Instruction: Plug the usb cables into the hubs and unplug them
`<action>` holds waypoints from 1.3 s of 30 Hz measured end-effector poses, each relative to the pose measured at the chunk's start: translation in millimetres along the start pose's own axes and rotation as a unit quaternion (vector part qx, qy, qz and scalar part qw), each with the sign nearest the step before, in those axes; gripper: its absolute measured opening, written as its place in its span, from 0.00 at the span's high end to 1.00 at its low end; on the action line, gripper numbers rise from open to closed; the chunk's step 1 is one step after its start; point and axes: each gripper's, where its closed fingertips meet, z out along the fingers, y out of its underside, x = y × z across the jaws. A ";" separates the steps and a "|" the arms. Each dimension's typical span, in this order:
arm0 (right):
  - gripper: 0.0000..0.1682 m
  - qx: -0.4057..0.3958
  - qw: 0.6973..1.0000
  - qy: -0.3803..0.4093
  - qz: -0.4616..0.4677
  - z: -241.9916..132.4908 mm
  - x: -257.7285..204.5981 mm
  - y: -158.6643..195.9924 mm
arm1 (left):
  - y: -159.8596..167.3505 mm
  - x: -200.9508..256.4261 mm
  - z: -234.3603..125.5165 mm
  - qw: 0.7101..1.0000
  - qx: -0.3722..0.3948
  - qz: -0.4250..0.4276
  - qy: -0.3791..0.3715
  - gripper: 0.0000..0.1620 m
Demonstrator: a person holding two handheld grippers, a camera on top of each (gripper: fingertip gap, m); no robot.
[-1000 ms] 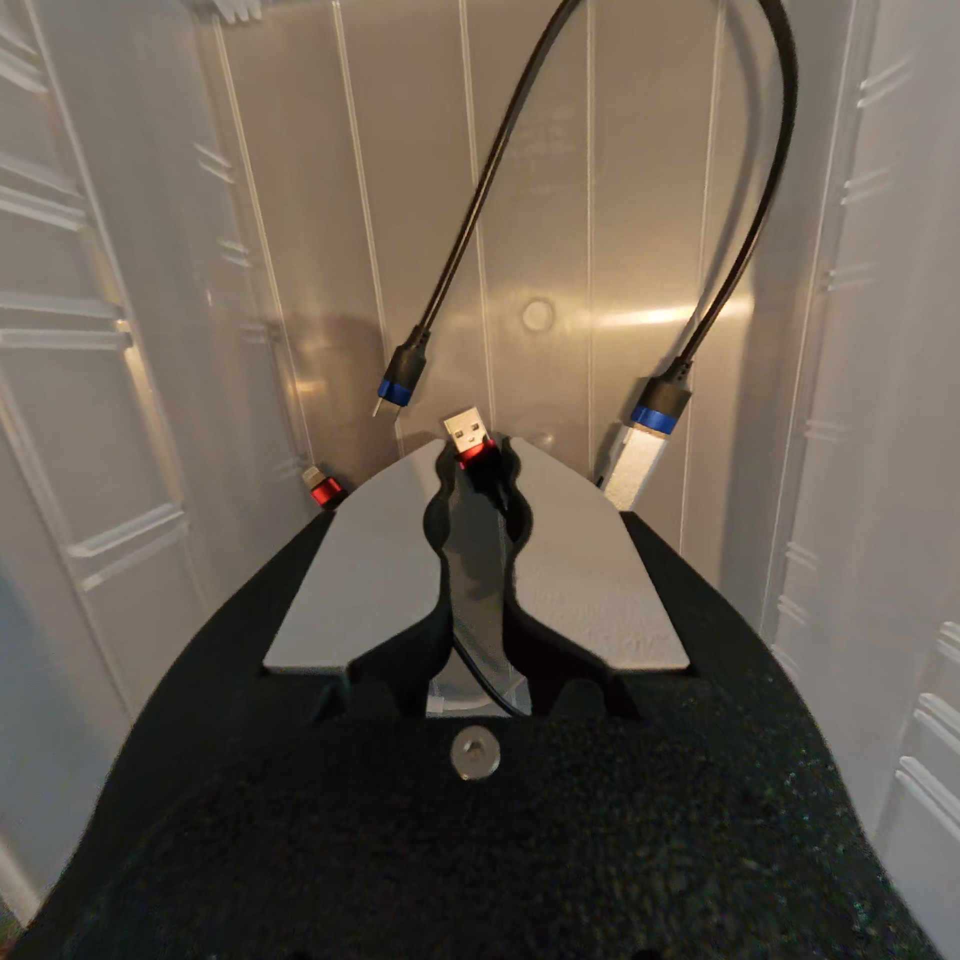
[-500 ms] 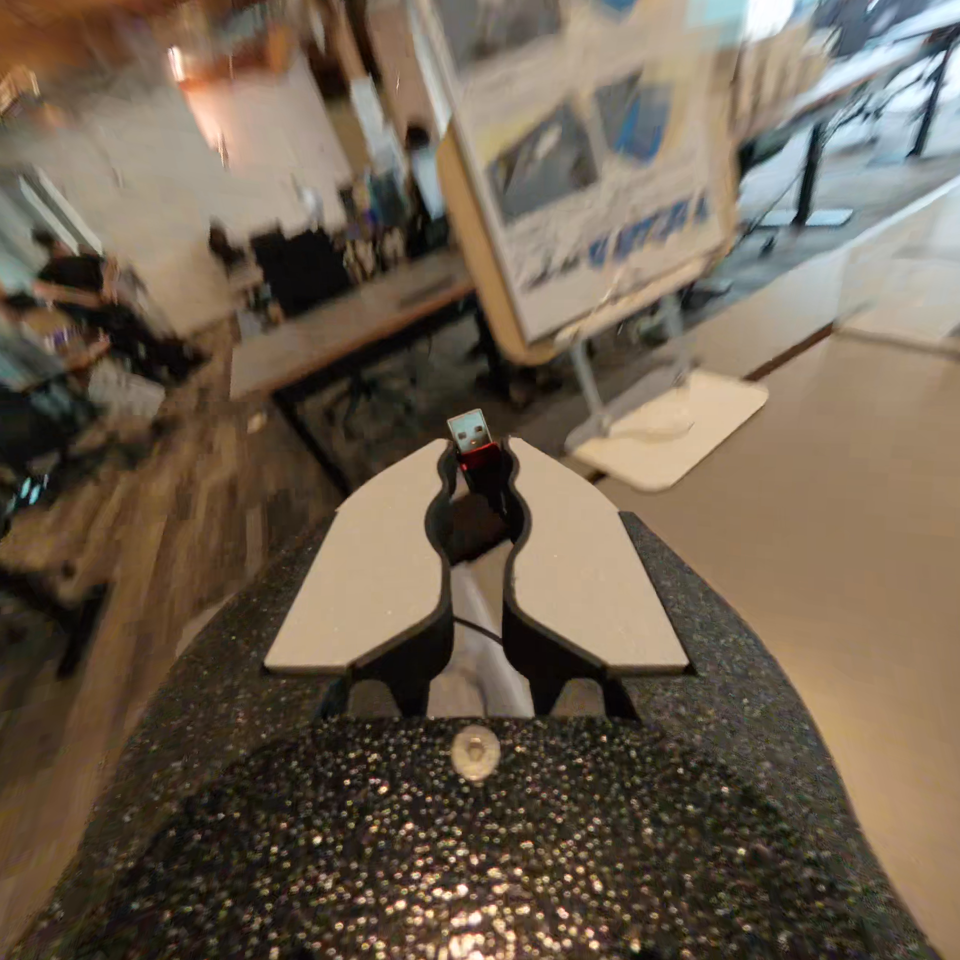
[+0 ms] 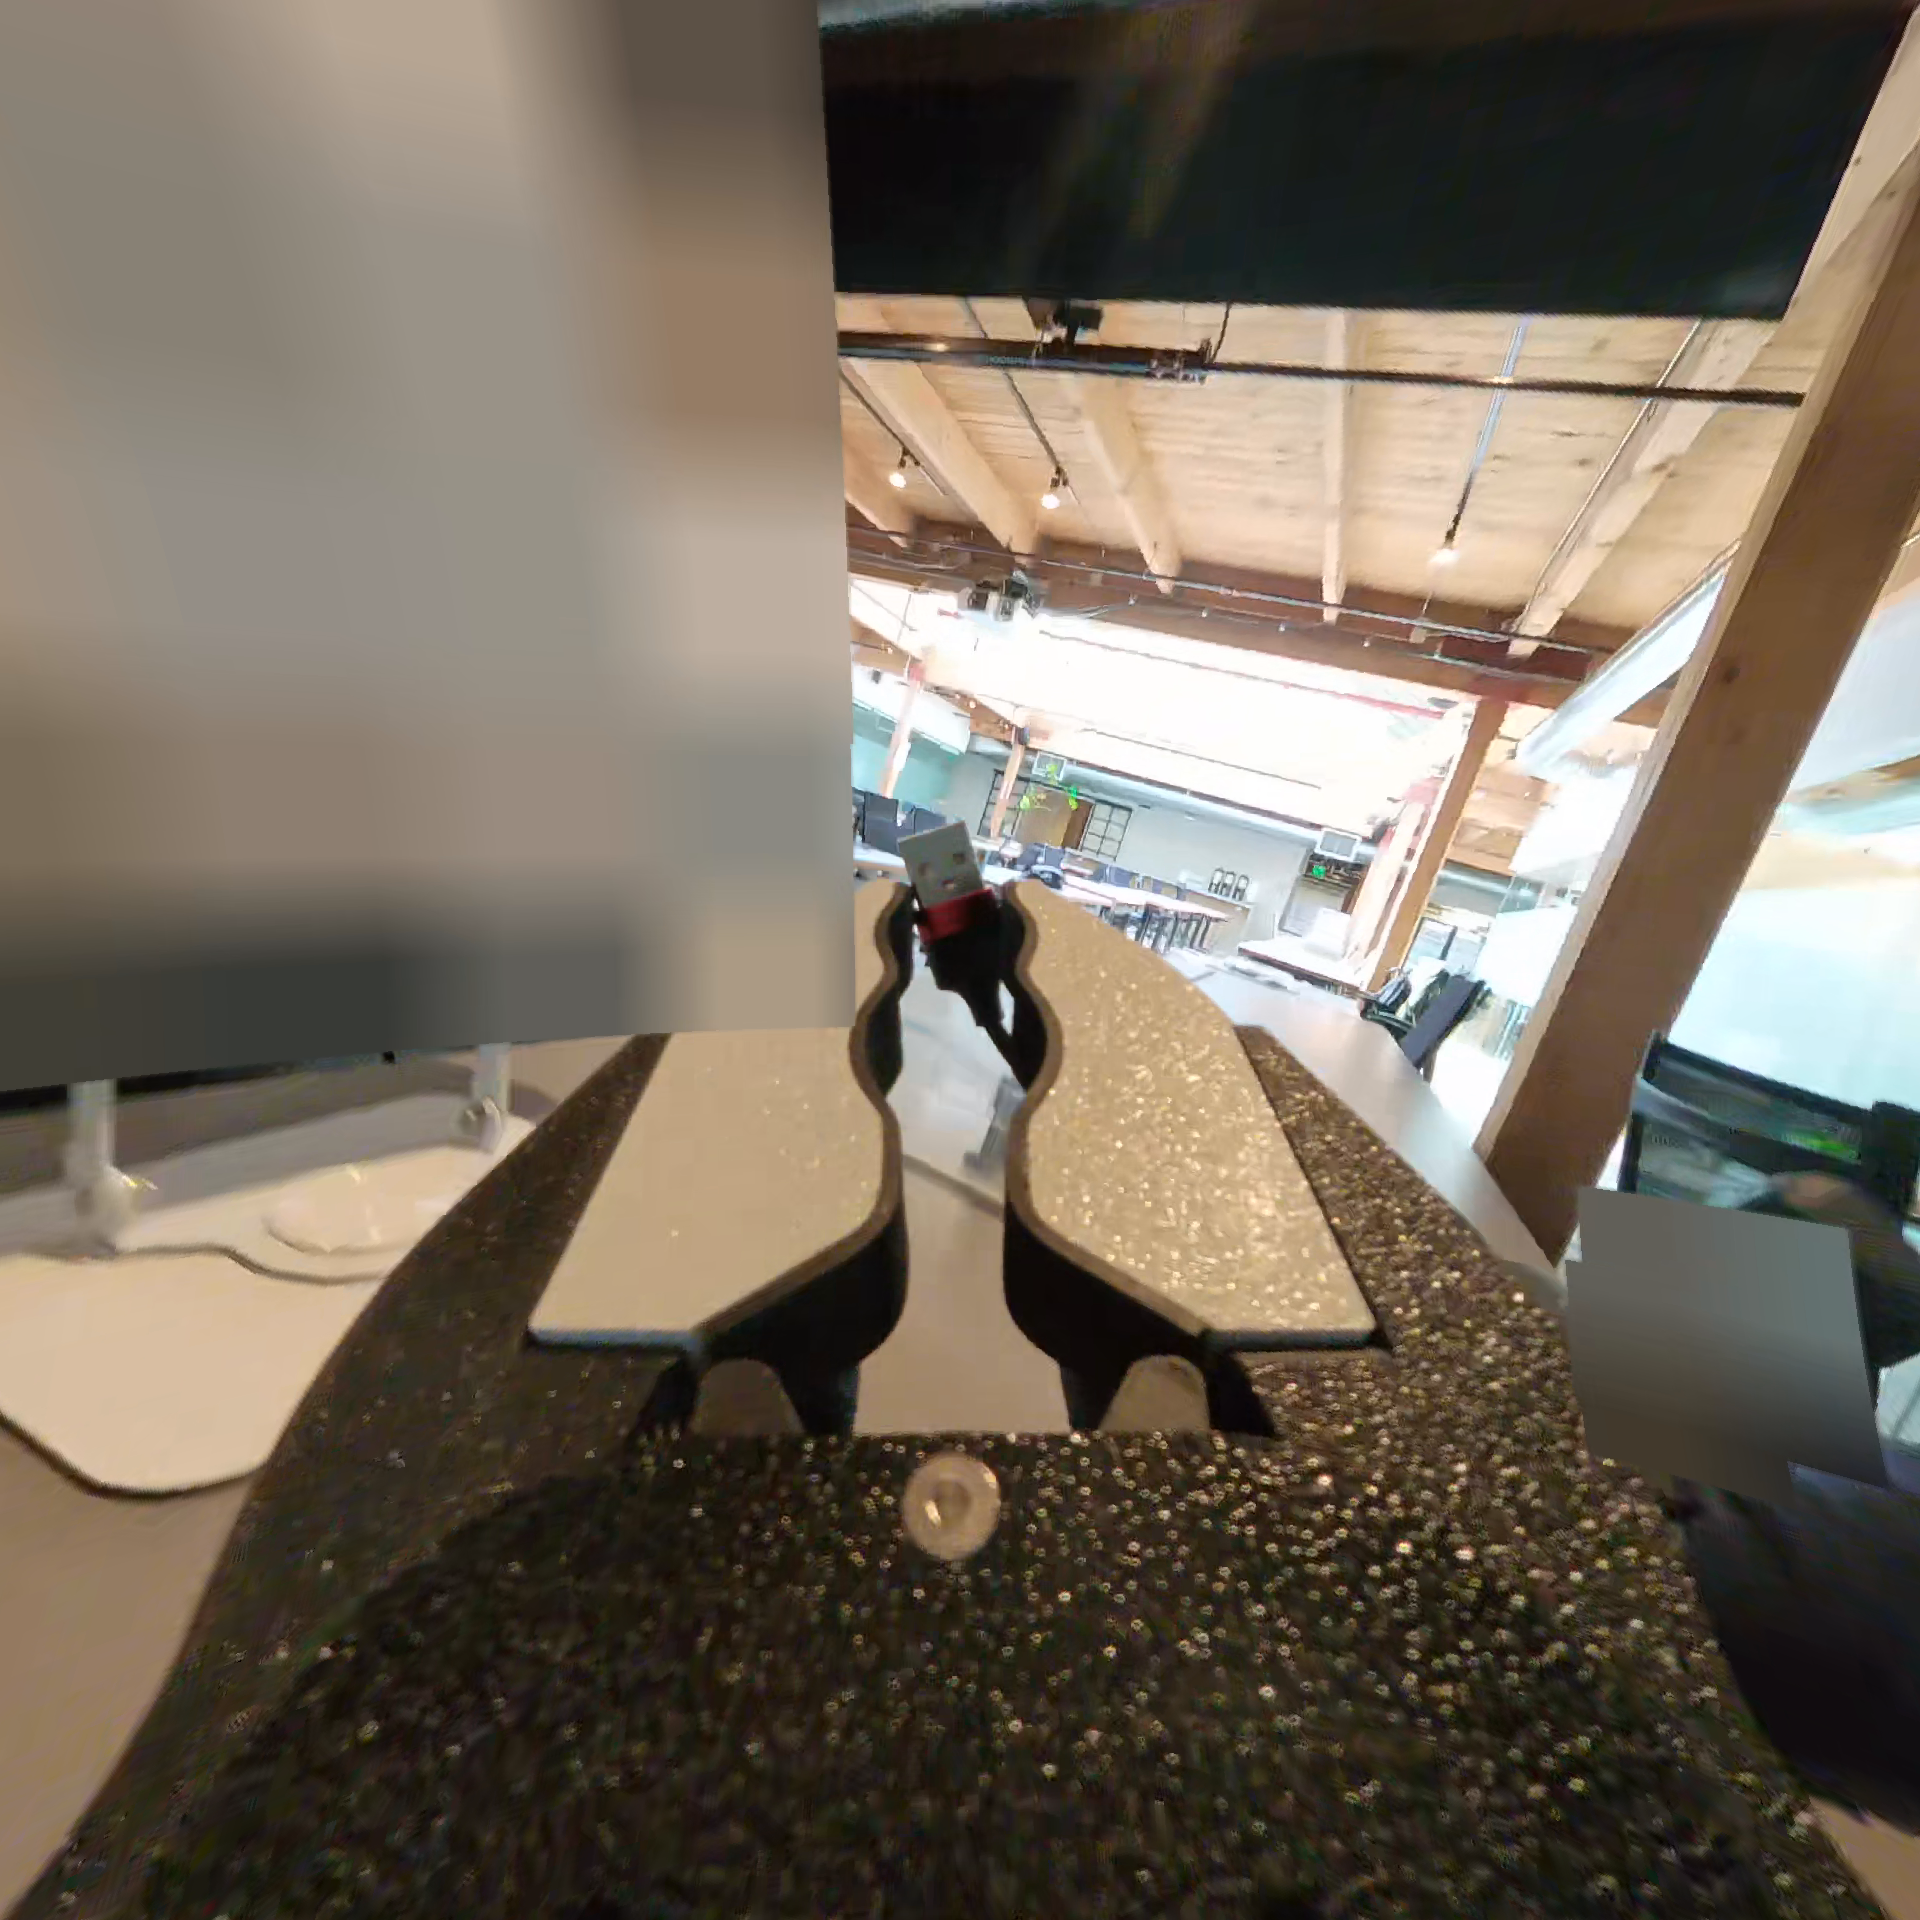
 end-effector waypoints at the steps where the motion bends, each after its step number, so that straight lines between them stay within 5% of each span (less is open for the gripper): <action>1: 0.72 -0.003 1.000 -0.002 0.006 1.0 -1.6 0.8 | 16.2 2.8 2.9 1.000 -0.008 0.001 0.000 0.91; 6: 0.70 -0.037 0.999 -0.004 0.031 8.1 -8.2 13.5 | 62.2 20.5 8.7 0.999 -0.024 0.019 -0.012 0.91; 15: 0.73 -0.063 0.998 0.009 0.013 7.9 -6.0 22.3 | 61.9 37.5 -0.7 1.000 0.001 0.009 -0.023 0.91; 18: 0.81 -0.067 0.998 -0.002 0.002 7.8 -10.6 23.2 | 59.9 39.6 -7.8 1.000 0.009 0.000 -0.025 0.91; 20: 1.00 -0.069 0.997 -0.012 -0.009 7.4 -14.4 24.5 | 60.8 41.8 -11.3 1.000 0.010 -0.006 -0.021 0.91; 25: 1.00 -0.069 0.998 0.009 0.000 3.4 0.3 22.6 | 65.7 41.1 -14.4 0.999 0.007 -0.036 0.004 0.90; 32: 1.00 -0.042 0.995 0.076 0.046 -16.7 54.7 22.2 | 80.9 33.8 -10.5 0.998 -0.048 -0.034 0.033 0.60; 39: 1.00 -0.009 0.991 0.132 0.038 -41.0 97.4 7.5 | 89.8 27.9 -12.1 0.997 -0.058 -0.030 0.034 0.59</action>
